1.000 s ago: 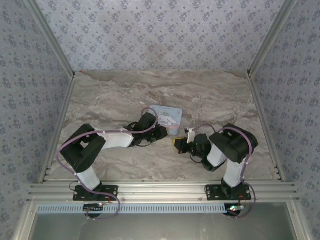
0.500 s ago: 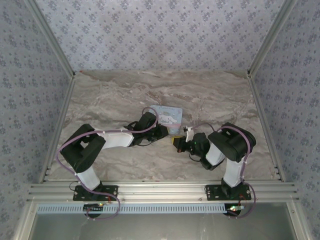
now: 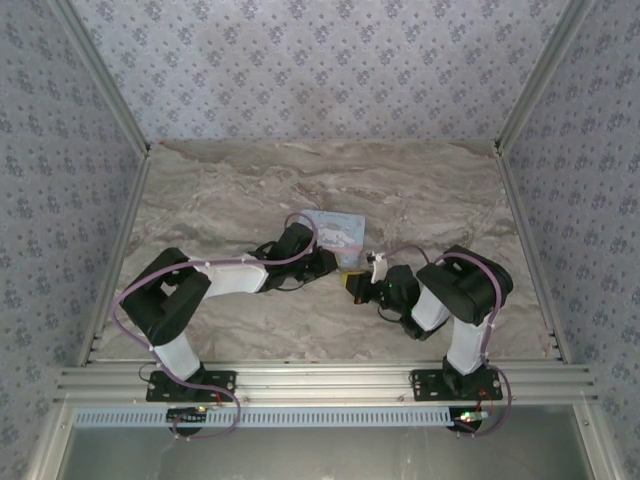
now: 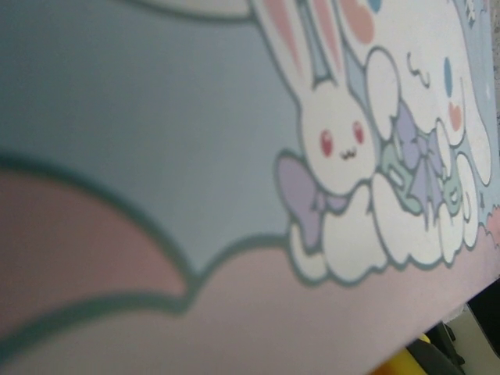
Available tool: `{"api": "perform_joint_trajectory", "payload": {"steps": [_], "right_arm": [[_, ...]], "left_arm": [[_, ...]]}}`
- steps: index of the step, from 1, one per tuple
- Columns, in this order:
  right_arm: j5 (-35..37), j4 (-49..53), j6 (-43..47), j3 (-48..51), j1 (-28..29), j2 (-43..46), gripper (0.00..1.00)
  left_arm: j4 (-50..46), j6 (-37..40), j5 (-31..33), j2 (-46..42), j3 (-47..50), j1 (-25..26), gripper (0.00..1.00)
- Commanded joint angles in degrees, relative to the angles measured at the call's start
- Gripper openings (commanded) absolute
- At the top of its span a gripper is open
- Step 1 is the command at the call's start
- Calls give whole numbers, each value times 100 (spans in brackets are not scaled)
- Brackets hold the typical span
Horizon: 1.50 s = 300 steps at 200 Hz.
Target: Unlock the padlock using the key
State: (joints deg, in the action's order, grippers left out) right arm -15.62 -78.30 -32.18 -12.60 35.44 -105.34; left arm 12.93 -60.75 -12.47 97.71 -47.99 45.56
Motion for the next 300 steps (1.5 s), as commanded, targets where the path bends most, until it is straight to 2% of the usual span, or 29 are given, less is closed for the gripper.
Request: {"api": "perform_joint_trajectory", "payload": {"steps": [1,174,300], "right_arm": [[66,-193,9,-39,42,175,0],[92,-194,439,-55,24,408,0],[-205,-188,898,-120,24,355,0]], "left_arm": [[-19,-1,-63,-120,-192,68,19],[-258,-95,-216,-370,-256,134,19],[-495,-128,-322,-632,-286,138,19]]}}
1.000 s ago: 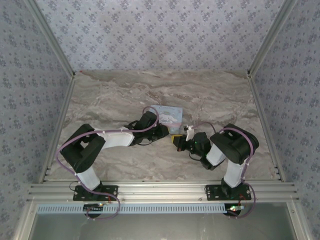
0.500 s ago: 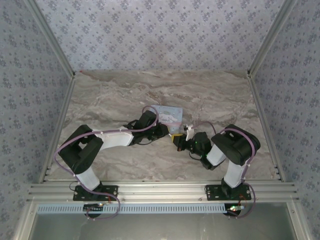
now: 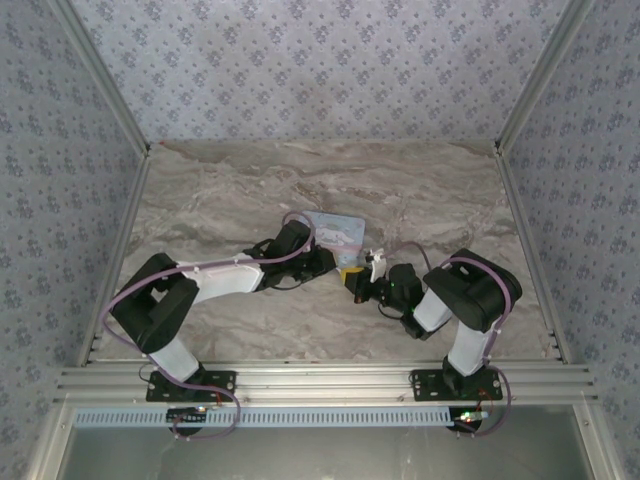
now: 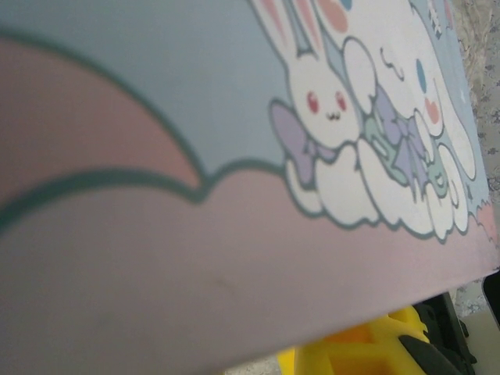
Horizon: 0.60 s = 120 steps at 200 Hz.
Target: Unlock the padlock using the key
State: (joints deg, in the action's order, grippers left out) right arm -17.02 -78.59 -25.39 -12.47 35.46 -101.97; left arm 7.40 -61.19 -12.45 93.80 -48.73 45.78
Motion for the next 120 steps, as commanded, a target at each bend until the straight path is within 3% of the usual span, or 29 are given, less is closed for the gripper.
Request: {"api": "perform_joint_trajectory", "payload": {"steps": [1,120], "right_arm": [[-65,-162,218,-137,22,19,0],[-48,-162,429,-185,70,-17,0]], "left_arm": [[59,-85,-326,-240,-214,120,19],[69,-200,-459,-125,-369,116,19]]}}
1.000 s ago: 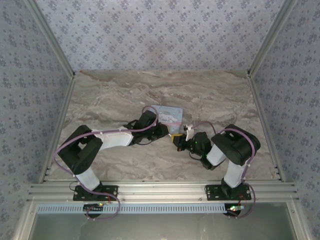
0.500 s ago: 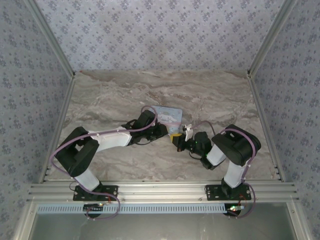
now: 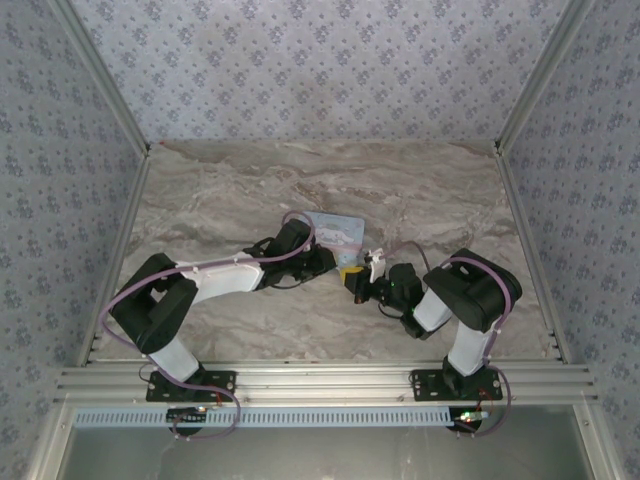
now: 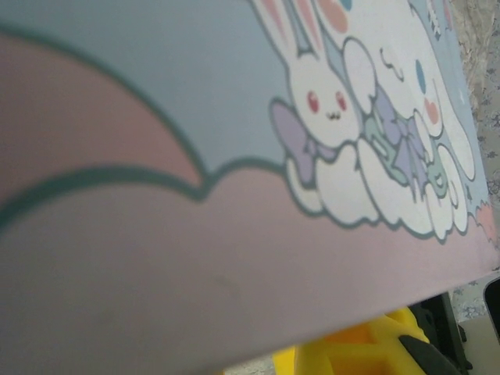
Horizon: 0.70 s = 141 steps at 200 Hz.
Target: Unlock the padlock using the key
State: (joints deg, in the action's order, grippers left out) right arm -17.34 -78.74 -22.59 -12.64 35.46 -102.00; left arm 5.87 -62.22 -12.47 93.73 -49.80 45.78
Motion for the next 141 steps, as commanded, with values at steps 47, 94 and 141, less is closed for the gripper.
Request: {"api": "perform_joint_trajectory", "payload": {"steps": [47,94,141], "right_arm": [[64,-141,275,-282,35,101,0],[84,-149,455,-426,68,67,0],[120,-147,494,-706,109,76,0]], "left_arm": [[190,-125,-513,-144,-252,124,19],[160,-119,-535,-162,-275,126,19],[195,-140,-555,-69,-317,150,19]]}}
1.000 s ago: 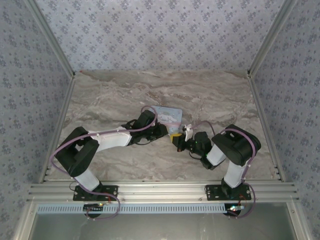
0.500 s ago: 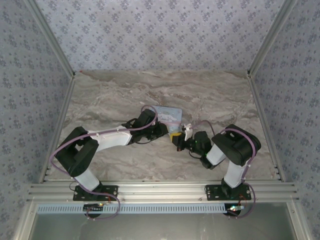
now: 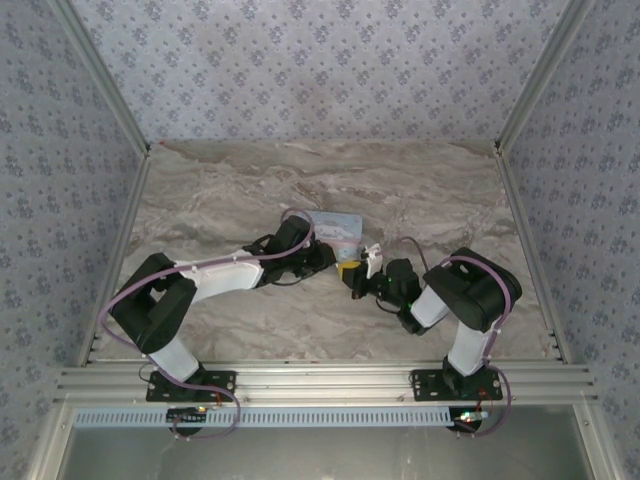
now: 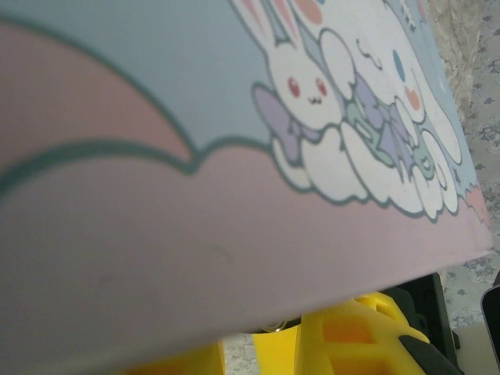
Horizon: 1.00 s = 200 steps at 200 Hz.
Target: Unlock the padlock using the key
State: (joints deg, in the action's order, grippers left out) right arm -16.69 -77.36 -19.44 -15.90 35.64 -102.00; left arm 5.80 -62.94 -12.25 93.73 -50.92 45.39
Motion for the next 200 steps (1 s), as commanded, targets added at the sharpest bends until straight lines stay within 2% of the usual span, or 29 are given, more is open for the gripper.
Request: {"api": "perform_joint_trajectory", "payload": {"steps": [1,45,95,151,200], "right_arm": [[53,-287,178,-388,92,84,0],[-32,-274,153,-579,-29,138,0],[-58,-274,-244,-300,-75,90,0],[194,-283,-1101,-121,-16,-184,0],[511,-284,-1434,8,178,-323,0]], "left_arm": [[202,-69,-572,-67,-207,185,19],[193,-39,-581,-39,-199,196,19],[392,-3,-472,115,-171,87,19],[769,-54,-410,395,-140,-47,25],[931,-81,-439,530,-40,-137,30]]}}
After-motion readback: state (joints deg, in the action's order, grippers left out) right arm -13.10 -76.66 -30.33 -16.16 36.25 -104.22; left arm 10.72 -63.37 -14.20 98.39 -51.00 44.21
